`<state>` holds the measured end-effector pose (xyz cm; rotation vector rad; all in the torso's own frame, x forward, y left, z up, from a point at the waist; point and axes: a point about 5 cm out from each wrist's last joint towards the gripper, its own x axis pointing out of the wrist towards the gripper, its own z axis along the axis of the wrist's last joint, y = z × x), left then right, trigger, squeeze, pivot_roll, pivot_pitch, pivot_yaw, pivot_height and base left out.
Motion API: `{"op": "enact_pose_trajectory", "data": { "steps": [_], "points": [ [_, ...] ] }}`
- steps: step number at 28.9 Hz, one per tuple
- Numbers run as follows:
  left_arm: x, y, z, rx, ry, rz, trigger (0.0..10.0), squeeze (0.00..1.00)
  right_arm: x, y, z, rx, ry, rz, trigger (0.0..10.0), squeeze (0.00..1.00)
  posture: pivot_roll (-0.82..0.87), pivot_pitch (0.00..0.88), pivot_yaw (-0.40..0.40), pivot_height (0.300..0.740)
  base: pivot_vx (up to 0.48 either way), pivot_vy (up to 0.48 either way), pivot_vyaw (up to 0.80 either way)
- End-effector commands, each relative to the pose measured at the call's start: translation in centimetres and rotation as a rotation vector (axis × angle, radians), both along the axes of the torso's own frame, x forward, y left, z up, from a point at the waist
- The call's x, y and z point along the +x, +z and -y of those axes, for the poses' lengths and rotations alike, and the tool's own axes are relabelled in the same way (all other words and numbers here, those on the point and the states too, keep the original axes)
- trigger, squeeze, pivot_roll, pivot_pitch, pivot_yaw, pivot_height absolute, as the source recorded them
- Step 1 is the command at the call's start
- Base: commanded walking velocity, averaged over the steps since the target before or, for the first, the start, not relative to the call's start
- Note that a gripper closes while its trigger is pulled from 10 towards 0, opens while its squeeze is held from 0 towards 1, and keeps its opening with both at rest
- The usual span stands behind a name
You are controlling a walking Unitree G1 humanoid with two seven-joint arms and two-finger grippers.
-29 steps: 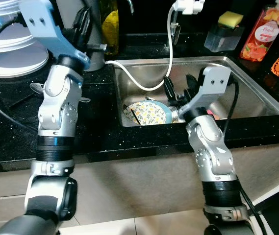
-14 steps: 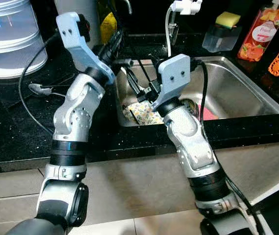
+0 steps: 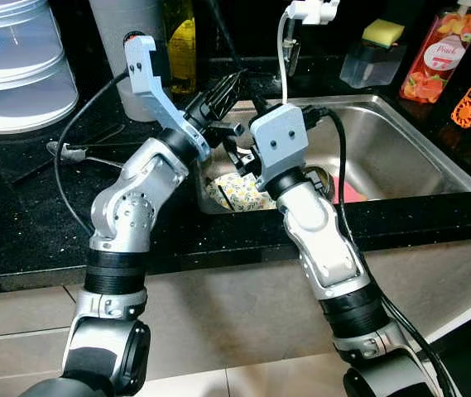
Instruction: Kitchen organization
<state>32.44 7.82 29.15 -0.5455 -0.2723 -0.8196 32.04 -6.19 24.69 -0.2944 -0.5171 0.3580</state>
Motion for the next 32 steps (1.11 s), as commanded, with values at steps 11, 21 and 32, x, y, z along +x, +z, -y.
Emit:
{"op": "enact_pose_trajectory", "data": {
  "steps": [11, 21, 32],
  "points": [
    [0.0, -1.0, 0.1, 0.086, 0.046, -0.005, 10.0, 0.00, 0.5, -0.1, 0.4, 0.022, -0.021, -0.014, 0.0, 0.00, 0.08, 0.000, -0.012, 0.740, 0.000, 0.000, 0.00],
    [1.3, -3.4, -0.6, 0.136, 0.173, -0.120, 10.0, 0.00, 2.3, -2.9, 1.3, -0.007, -0.120, -0.197, 10.0, 0.00, 0.08, 0.000, -0.014, 0.740, 0.000, 0.000, 0.00],
    [1.1, -4.5, -2.5, 0.048, 0.240, -0.189, 10.0, 0.00, 6.2, -6.3, 6.0, 0.099, -0.334, -0.506, 10.0, 0.00, 0.10, 0.000, -0.021, 0.740, 0.000, 0.000, 0.00]
  ]
}}
